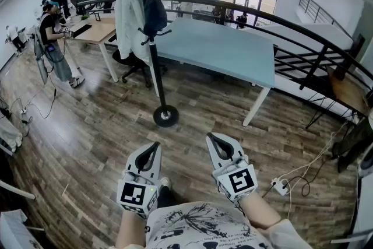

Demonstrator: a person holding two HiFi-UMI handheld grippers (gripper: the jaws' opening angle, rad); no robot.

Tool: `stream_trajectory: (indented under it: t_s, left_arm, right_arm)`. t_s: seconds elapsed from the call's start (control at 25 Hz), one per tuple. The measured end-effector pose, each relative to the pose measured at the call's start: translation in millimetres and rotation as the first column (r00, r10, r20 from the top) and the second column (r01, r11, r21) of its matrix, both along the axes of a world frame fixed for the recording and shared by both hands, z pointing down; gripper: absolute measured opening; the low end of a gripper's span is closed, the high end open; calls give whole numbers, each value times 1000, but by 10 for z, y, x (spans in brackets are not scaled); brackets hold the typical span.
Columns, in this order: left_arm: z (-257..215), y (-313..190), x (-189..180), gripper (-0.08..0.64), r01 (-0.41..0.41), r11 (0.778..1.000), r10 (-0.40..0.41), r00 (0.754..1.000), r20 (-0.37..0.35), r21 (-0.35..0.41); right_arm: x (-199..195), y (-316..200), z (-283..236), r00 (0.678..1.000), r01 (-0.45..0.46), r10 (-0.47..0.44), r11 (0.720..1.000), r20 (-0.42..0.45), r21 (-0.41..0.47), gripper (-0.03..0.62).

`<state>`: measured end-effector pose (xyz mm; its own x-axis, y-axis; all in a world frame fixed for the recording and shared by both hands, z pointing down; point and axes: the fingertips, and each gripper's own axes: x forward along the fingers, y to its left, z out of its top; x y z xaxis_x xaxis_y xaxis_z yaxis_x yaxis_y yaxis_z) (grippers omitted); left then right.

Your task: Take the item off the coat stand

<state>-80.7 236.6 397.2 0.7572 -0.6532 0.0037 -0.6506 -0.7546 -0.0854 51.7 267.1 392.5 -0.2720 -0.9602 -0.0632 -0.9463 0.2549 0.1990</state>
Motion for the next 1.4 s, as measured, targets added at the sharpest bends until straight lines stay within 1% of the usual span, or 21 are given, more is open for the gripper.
stream_trajectory:
  t_s: [0.24, 0.44, 0.56, 0.64, 0.76, 0.92, 1.04, 1.24, 1.4]
  left_arm:
    - [53, 30, 72, 5, -15, 1000, 15, 1000, 1, 2]
    - [-37, -16, 60, 5, 5, 1000, -5, 1000, 4, -15]
    - [-14, -52, 41, 5, 4, 1000, -3, 1000, 6, -14]
    - [51, -90, 10, 5, 1, 1000, -1, 1000, 10, -13]
    - [68, -234, -53, 5, 17, 1000, -17, 1000, 9, -22]
    - [79, -563, -193, 5, 48, 998, -48, 999, 5, -48]
    - [44, -916, -335, 5, 65, 997, -66, 998, -5, -49]
    - [89, -1699, -574, 5, 62, 997, -63, 998, -17, -42]
    - [5, -2376, -750, 5, 47, 998, -48, 999, -20, -36]
  right_arm:
    - [63, 5, 91, 1000, -8, 8, 1000, 11, -16, -8]
    - [77, -43, 130, 1000, -7, 8, 1000, 16, -27, -8]
    - [79, -87, 145, 999, -8, 9, 999, 39, -33, -8]
    - [66, -133, 157, 998, -3, 5, 999, 59, -34, -6]
    - [38, -299, 217, 998, 1, 2, 999, 65, -49, -6]
    - [-51, -646, 313, 996, 9, -1, 996, 87, -86, -6]
    - [-164, -1010, 304, 996, 16, -8, 995, 91, -96, -6]
    - [-405, -1777, 290, 995, 22, -13, 994, 95, -103, -6]
    - [-595, -2429, 230, 995, 11, -1, 995, 101, -102, -6]
